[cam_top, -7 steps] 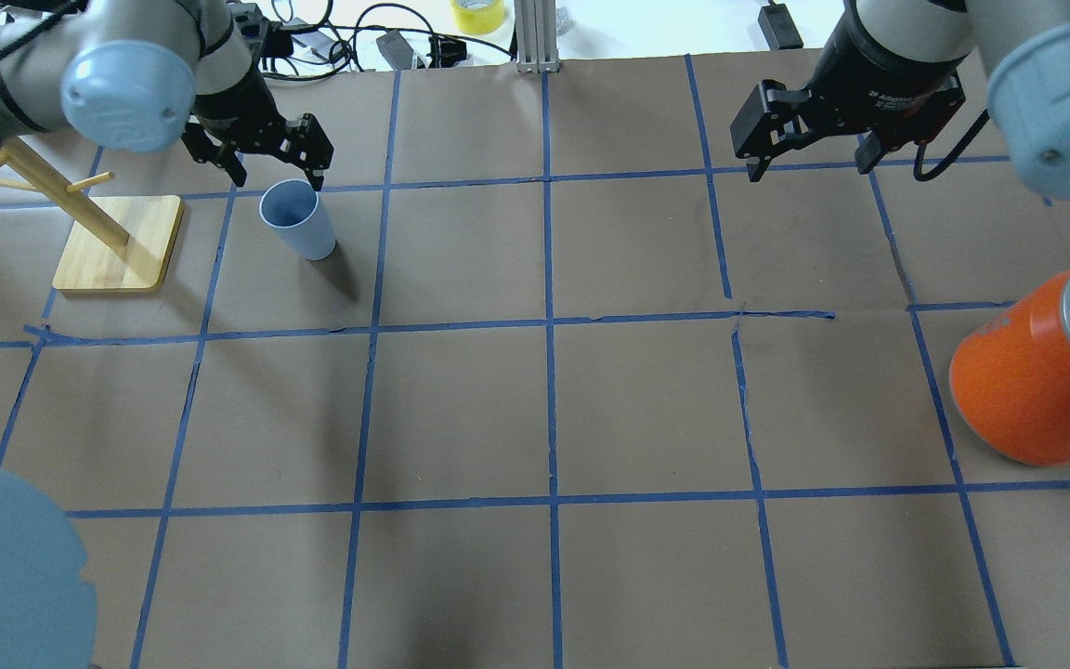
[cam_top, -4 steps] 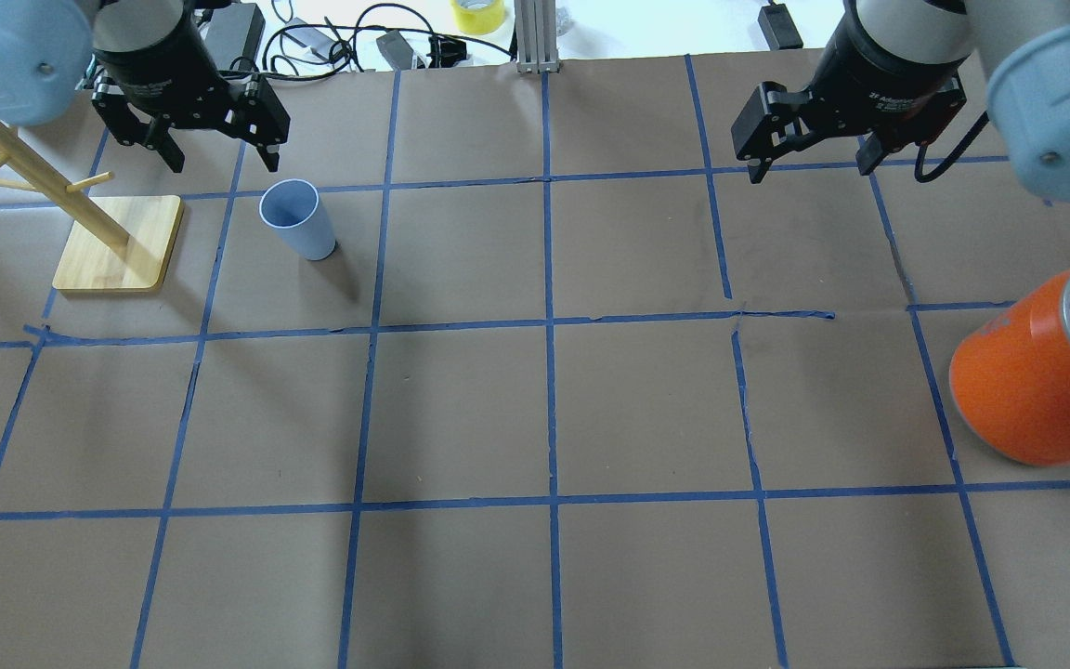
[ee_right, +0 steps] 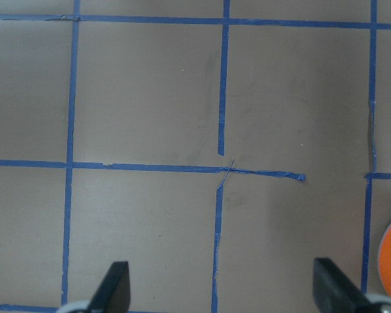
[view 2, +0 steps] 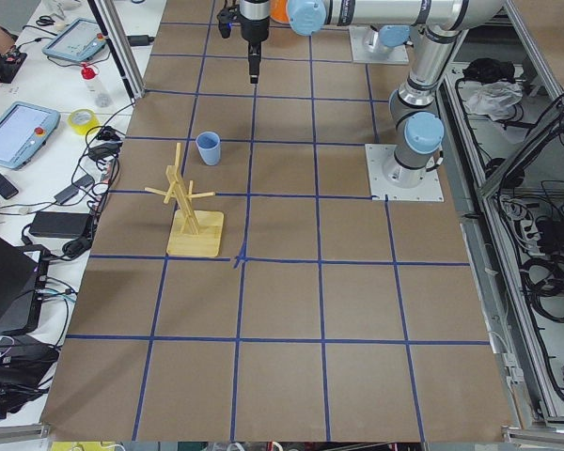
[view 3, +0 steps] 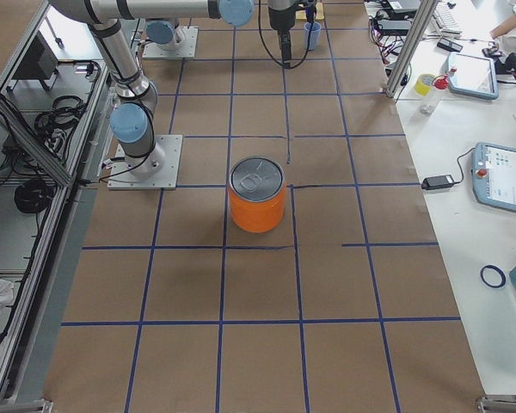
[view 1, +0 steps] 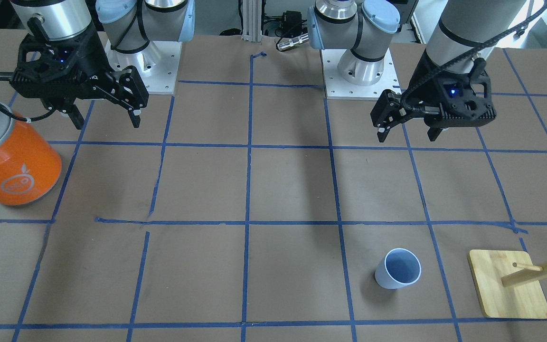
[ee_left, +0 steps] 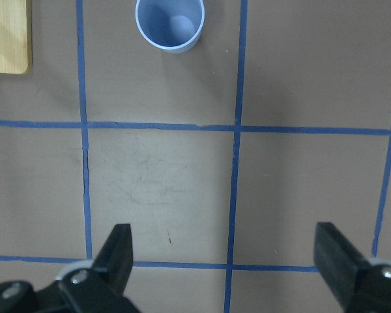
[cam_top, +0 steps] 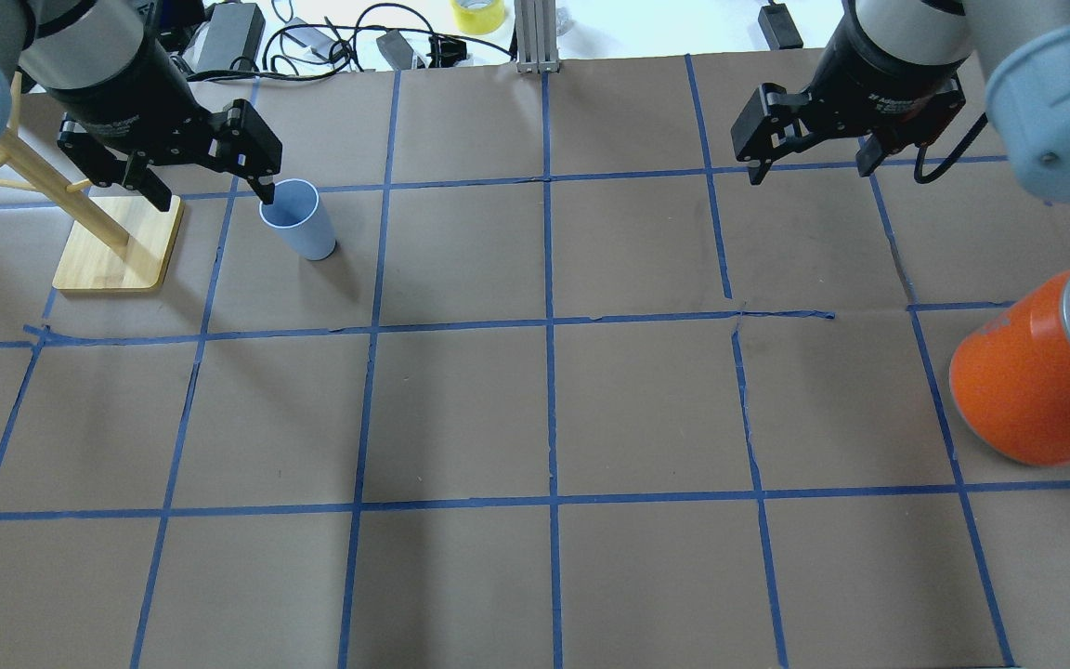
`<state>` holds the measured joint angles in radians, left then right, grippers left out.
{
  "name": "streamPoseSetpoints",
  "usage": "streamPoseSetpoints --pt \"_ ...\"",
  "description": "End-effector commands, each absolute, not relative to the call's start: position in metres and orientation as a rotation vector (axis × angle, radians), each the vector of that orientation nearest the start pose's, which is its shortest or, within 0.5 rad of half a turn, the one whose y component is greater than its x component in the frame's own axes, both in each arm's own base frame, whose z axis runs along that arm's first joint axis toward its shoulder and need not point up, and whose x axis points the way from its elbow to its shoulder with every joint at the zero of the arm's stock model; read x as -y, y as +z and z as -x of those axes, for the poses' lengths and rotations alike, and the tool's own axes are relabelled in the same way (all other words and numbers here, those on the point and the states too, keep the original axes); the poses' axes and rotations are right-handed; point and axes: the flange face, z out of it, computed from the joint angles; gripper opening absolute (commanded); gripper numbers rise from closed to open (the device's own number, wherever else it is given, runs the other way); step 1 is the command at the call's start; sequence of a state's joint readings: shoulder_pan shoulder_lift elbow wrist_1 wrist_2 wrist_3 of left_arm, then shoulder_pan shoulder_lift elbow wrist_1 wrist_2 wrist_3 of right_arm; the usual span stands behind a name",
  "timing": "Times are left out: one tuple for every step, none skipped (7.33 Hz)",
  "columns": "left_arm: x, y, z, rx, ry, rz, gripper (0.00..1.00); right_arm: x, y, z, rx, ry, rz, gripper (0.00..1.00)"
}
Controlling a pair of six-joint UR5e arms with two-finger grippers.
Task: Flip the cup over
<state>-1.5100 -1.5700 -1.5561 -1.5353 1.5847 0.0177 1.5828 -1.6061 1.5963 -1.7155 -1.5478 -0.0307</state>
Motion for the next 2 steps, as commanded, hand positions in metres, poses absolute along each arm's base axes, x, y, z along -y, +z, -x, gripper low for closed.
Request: streamPoseSetpoints --pt "0.4861 0.4988 0.1022 -3.125 -0.033 0.067 1.00 0.4894 0.5078 -0.1416 -3.110 -0.242 0.070 1.00" --pt "0.4865 0.4974 0.1021 -3.125 -0.028 0.067 1.00 0.4894 0.5078 -0.1416 -3.110 -0.242 0.070 1.00"
